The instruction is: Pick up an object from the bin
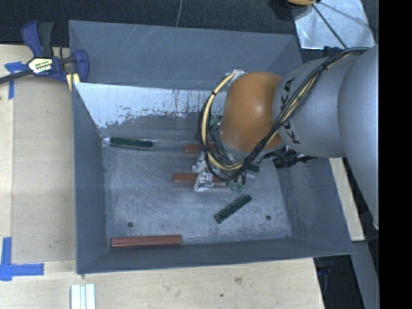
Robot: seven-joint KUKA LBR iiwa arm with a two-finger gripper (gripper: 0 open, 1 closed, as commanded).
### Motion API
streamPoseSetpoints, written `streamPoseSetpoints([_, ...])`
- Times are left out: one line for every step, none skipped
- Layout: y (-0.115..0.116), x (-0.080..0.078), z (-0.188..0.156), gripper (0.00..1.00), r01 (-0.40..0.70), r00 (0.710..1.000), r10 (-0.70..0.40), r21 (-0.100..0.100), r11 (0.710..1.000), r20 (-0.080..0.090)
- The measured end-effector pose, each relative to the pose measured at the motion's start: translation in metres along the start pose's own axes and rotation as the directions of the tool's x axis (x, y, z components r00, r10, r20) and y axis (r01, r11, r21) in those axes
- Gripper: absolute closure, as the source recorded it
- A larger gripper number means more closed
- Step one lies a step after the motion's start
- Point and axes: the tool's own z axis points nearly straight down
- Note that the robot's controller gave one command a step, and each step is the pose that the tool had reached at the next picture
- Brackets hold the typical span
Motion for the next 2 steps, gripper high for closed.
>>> streamPoseSetpoints([0.000,0.000,-0.011,1.00,0.000,1.000,0.000,0.001,1.000,-0.007])
streamPoseSetpoints([0.000,0.000,-0.028,1.00,0.000,1.000,0.000,0.001,1.000,-0.006])
